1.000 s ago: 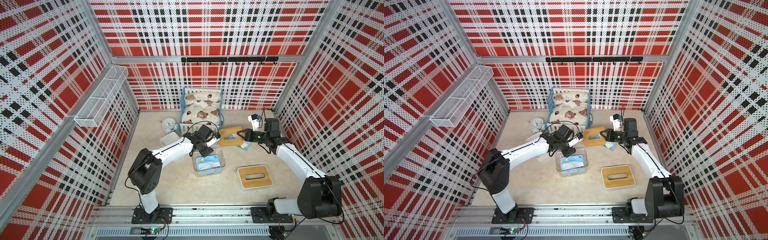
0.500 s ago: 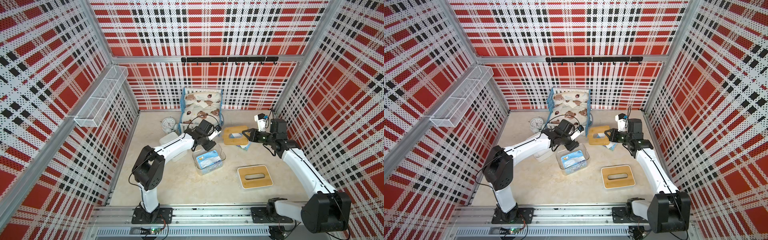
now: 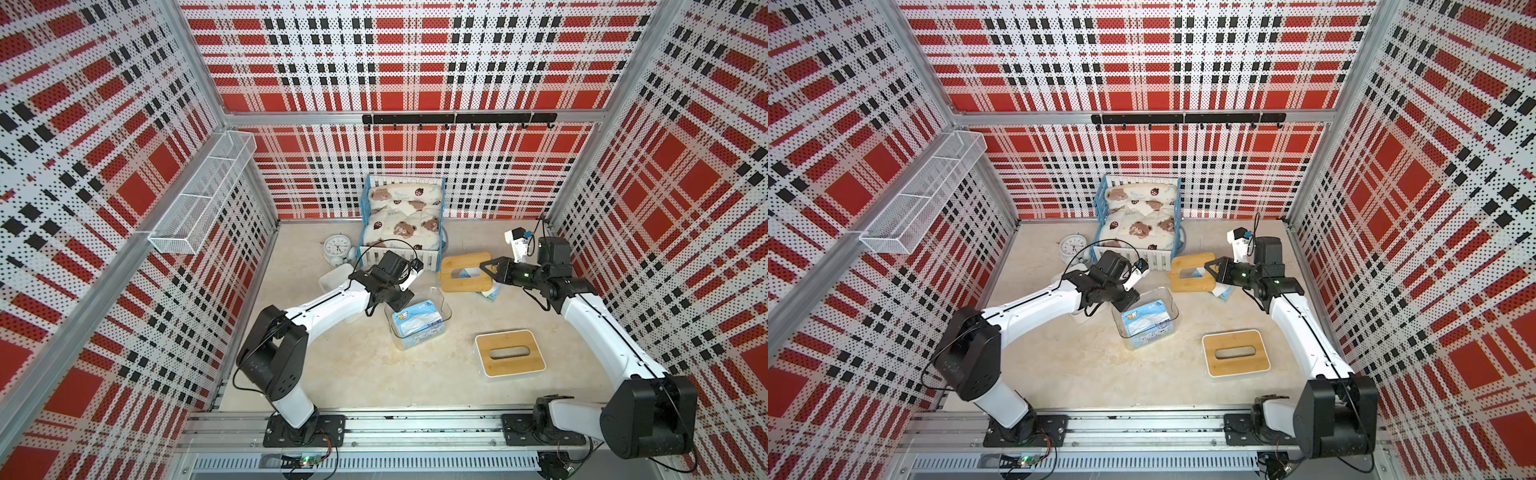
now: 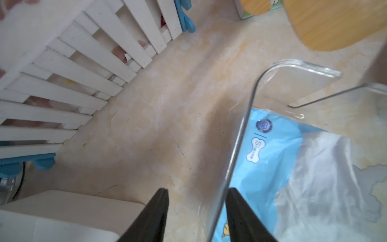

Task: Put the tissue paper into the tissue box
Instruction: Adjust the tissue box at the center of the board.

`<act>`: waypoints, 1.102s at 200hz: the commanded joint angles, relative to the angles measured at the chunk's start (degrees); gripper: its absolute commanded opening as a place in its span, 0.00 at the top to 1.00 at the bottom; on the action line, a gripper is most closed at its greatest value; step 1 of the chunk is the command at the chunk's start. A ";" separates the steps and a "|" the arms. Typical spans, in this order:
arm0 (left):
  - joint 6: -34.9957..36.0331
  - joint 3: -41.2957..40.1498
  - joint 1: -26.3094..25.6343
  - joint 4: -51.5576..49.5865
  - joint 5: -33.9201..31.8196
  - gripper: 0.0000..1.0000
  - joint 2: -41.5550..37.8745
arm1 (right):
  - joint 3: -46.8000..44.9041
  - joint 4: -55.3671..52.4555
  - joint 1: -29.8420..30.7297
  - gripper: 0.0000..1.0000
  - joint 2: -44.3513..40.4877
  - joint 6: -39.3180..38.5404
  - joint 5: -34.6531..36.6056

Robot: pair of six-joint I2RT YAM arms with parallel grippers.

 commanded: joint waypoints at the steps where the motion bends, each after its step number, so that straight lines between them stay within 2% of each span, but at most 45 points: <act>1: 3.61 3.73 -0.18 -1.06 4.33 0.56 3.32 | 0.54 1.59 -0.32 1.00 -1.12 -0.79 -1.60; 32: 8.67 7.96 -0.28 -2.90 7.18 0.73 7.35 | -0.18 0.92 -0.32 1.00 -2.22 -1.50 -0.55; 50: 14.11 9.81 -0.89 -4.45 8.35 0.80 8.93 | 0.37 -0.35 -0.32 1.00 -1.95 -2.37 -0.40; 94: 24.48 14.83 -0.93 -6.98 11.27 0.88 12.27 | 1.08 -3.09 -0.28 1.00 -3.01 -3.08 1.80; 138: 29.83 22.61 -0.91 -11.91 13.96 0.90 17.41 | 1.64 -5.27 -0.34 1.00 -4.41 -2.90 3.93; 150: 30.01 24.26 -0.83 -12.47 13.80 0.90 18.41 | 1.83 -5.88 -0.36 1.00 -4.66 -2.71 4.42; 182: 27.30 26.59 0.09 -12.97 13.74 0.71 18.18 | 1.28 -4.54 -0.41 1.00 -5.38 0.32 3.45; 214: 15.42 23.70 2.35 -6.07 12.75 0.59 12.81 | -1.01 1.07 -0.41 1.00 -5.56 6.30 -0.31; 220: 12.17 21.96 2.85 -3.43 12.56 0.57 10.86 | -2.11 4.00 -0.41 1.00 -5.60 10.19 -2.02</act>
